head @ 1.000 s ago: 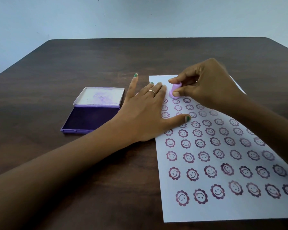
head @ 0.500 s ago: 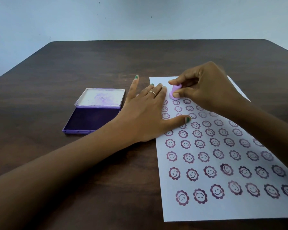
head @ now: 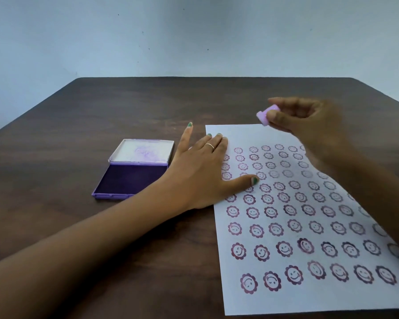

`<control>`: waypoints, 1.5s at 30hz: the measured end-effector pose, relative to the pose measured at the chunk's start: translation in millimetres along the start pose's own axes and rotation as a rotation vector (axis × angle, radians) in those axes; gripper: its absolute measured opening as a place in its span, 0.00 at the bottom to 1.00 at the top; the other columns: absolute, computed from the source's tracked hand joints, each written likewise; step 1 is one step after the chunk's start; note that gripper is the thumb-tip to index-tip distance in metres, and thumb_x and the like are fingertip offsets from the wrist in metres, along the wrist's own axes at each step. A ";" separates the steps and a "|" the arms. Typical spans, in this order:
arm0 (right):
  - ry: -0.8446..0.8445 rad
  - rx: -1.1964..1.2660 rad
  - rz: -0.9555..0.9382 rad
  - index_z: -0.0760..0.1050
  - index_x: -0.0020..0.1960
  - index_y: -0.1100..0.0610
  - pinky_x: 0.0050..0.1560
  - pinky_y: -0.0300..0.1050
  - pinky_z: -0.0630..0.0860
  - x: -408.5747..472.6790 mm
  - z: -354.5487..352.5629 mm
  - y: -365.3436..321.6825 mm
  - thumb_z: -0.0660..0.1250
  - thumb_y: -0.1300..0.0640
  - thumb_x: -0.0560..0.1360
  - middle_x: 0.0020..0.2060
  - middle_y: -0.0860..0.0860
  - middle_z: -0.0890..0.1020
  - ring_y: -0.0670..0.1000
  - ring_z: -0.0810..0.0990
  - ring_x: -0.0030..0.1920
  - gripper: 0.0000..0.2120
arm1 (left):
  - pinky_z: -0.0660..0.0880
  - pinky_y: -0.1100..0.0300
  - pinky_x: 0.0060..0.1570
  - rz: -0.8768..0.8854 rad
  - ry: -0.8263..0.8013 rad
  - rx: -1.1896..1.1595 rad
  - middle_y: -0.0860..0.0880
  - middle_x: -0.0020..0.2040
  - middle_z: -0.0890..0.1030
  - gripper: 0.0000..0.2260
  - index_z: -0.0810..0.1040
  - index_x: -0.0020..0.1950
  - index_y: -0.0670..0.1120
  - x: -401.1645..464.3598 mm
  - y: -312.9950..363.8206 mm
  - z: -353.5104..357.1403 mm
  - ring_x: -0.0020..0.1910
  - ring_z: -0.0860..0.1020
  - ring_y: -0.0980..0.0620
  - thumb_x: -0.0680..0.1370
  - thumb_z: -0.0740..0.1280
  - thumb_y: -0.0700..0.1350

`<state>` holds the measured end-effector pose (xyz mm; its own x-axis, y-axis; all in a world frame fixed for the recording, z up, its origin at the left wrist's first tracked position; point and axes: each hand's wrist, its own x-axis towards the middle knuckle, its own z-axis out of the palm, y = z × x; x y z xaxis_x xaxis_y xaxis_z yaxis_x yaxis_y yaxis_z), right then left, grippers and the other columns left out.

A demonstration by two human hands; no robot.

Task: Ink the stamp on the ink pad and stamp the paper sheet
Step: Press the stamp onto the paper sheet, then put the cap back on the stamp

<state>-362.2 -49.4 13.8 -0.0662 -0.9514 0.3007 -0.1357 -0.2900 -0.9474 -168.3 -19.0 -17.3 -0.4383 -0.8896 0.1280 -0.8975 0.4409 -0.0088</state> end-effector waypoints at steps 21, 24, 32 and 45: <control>0.024 0.349 0.183 0.77 0.53 0.65 0.45 0.37 0.79 1.7 -1.5 5.4 0.70 0.65 0.66 0.36 0.52 0.86 0.51 0.85 0.45 0.16 | 0.33 0.45 0.71 -0.030 0.109 -0.037 0.53 0.73 0.66 0.37 0.64 0.72 0.53 -0.1 -17.2 -20.7 0.72 0.63 0.54 0.70 0.44 0.71; 0.012 0.340 0.186 0.77 0.53 0.64 0.44 0.37 0.79 0.7 0.4 4.1 0.71 0.63 0.63 0.36 0.52 0.86 0.51 0.85 0.44 0.18 | 0.42 0.46 0.73 -0.065 0.153 -0.103 0.55 0.68 0.73 0.29 0.72 0.64 0.57 1.0 -32.3 -28.5 0.67 0.69 0.56 0.71 0.48 0.67; -0.006 0.286 0.190 0.79 0.51 0.61 0.46 0.38 0.80 0.8 -0.1 5.1 0.71 0.60 0.61 0.41 0.53 0.86 0.51 0.84 0.46 0.18 | 0.61 0.54 0.63 -0.007 0.086 -0.146 0.64 0.46 0.79 0.13 0.76 0.56 0.59 -1.2 -56.1 -38.3 0.45 0.70 0.65 0.74 0.63 0.60; -0.038 0.197 0.173 0.80 0.49 0.57 0.42 0.35 0.80 -5.8 6.3 1.3 0.72 0.56 0.61 0.40 0.50 0.86 0.48 0.83 0.41 0.17 | 0.77 0.56 0.43 -0.035 0.261 -0.620 0.57 0.42 0.83 0.09 0.82 0.47 0.53 3.0 -48.0 -33.8 0.39 0.79 0.57 0.71 0.71 0.55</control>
<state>-355.8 -44.9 10.1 -0.0337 -0.9907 0.1319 0.0702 -0.1340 -0.9885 -124.9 -38.8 17.0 -0.3131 -0.8813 0.3541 -0.6829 0.4680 0.5610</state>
